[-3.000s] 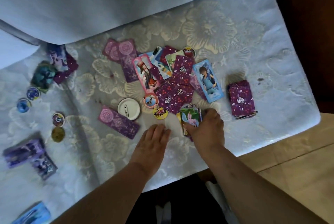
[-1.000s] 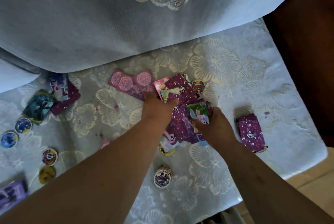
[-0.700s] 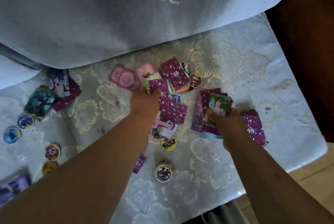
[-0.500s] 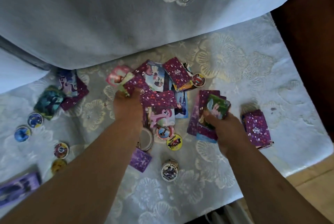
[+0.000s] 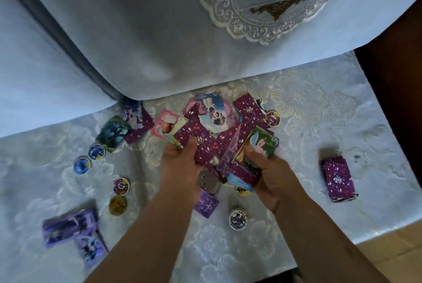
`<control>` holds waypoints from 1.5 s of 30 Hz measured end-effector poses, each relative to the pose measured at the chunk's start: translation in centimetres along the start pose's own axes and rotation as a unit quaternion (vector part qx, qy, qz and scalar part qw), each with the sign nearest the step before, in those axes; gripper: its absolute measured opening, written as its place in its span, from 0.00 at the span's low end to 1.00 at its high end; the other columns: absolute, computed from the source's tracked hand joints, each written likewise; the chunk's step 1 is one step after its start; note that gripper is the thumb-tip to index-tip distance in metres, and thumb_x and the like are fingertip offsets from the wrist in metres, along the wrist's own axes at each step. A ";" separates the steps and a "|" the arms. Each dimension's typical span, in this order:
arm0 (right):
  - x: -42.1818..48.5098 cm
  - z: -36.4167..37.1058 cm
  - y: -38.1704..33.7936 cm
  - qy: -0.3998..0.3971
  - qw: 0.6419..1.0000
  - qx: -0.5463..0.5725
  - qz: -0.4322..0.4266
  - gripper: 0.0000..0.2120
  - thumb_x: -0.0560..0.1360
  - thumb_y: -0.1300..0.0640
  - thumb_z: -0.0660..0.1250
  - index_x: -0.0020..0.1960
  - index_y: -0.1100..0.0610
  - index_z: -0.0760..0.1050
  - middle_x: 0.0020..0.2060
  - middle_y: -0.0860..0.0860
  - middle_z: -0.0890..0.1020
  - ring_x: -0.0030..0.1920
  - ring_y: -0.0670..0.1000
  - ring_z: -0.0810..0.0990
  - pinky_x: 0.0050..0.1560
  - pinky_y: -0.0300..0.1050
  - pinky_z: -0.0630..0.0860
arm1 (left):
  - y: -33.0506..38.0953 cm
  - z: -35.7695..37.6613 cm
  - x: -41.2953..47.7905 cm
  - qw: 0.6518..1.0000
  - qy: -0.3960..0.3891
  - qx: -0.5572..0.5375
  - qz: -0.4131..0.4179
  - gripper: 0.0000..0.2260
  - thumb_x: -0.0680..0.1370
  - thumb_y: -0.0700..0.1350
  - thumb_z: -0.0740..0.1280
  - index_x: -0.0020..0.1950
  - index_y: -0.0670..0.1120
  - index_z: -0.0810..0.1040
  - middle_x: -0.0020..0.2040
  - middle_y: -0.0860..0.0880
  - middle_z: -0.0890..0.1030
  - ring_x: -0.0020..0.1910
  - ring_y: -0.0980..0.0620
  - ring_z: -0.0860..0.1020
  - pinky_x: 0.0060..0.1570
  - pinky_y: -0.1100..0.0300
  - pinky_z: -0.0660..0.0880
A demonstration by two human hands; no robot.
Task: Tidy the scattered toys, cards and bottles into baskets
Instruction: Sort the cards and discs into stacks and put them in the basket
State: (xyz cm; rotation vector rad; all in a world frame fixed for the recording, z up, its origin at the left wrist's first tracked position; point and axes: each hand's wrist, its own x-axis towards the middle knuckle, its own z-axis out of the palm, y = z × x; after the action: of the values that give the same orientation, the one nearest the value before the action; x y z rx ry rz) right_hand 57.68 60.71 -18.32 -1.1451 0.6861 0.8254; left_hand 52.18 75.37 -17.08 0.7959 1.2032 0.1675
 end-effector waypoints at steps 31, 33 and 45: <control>-32.6 12.0 -8.3 -0.190 0.968 -0.064 -0.149 0.14 0.72 0.61 0.65 0.57 0.61 0.78 0.52 0.61 0.83 0.51 0.61 0.83 0.47 0.54 0.82 | 21.8 -14.4 -25.2 0.979 -0.086 -0.100 0.157 0.08 0.81 0.38 0.61 0.55 0.42 0.79 0.40 0.45 0.86 0.37 0.50 0.85 0.33 0.56 0.81; -33.0 12.6 -7.4 -0.198 0.969 -0.056 -0.139 0.16 0.72 0.59 0.66 0.58 0.60 0.78 0.53 0.61 0.83 0.52 0.62 0.82 0.46 0.55 0.82 | 21.5 -14.5 -25.9 0.980 -0.096 -0.066 0.158 0.08 0.81 0.39 0.62 0.57 0.42 0.79 0.45 0.44 0.86 0.42 0.47 0.85 0.41 0.51 0.81; -31.8 10.0 -4.1 -0.130 0.979 -0.079 -0.137 0.19 0.69 0.61 0.69 0.59 0.63 0.77 0.52 0.62 0.83 0.52 0.62 0.82 0.47 0.54 0.81 | 20.5 -16.1 -27.8 0.982 -0.071 -0.050 0.167 0.06 0.80 0.37 0.63 0.50 0.42 0.80 0.36 0.47 0.86 0.33 0.52 0.84 0.28 0.60 0.79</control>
State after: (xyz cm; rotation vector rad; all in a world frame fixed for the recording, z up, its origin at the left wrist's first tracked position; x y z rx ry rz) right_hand 44.76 62.95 12.61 -1.2157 0.2417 0.7847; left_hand 33.24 83.30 15.09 0.9015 0.9130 0.4356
